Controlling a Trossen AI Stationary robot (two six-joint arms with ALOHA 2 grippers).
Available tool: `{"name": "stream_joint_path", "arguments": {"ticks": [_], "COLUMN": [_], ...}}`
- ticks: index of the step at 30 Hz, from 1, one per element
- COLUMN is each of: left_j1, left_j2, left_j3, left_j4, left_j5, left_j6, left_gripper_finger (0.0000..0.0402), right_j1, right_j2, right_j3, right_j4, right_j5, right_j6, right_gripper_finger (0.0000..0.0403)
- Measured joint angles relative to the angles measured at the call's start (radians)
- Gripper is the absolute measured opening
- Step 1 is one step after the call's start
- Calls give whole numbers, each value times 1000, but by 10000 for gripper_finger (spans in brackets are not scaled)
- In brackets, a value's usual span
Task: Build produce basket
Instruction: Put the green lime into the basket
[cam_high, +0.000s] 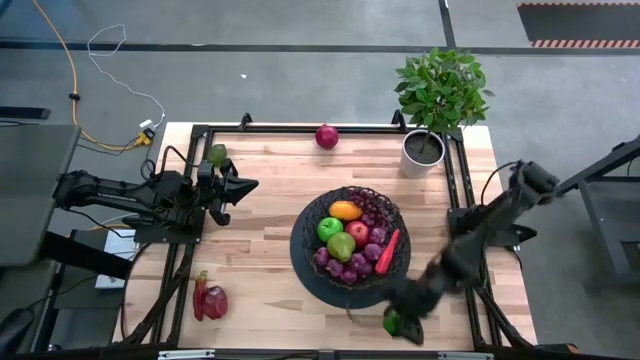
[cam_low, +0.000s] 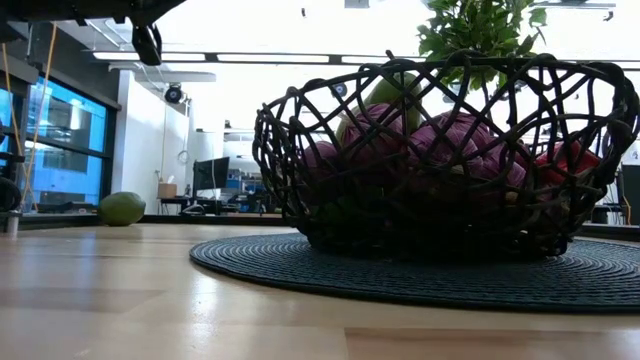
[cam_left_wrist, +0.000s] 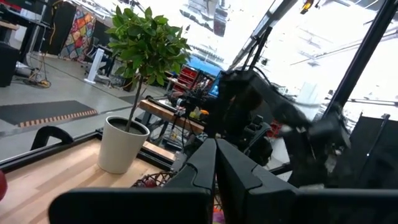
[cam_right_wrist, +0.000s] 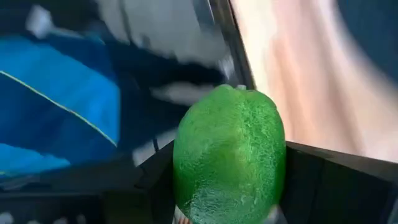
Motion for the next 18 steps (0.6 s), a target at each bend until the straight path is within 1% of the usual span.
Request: {"name": "stream_joint_path", "arguments": {"ticks": [6, 10, 12, 15, 18], "left_j1": [0, 0, 0, 0, 0], "left_j2": [0, 0, 0, 0, 0], "left_j3": [0, 0, 0, 0, 0], "left_j4": [1, 18, 36, 50, 50], "left_j5": [16, 49, 60, 60, 60], "left_j6": [-1, -1, -1, -1, -1], "left_gripper_finger": [0, 0, 0, 0, 0], "right_j1": [-252, -435, -506, -578, -618], "right_j2": [-159, -227, -250, -270, -312], "right_j3": [0, 0, 0, -1, -78], "right_j4": [-37, 7, 38, 55, 133], "right_j5": [141, 188, 206, 207, 176], "right_j6": [-397, -643, -730, -847, -872], "right_gripper_finger": [188, 188, 188, 188, 188]}}
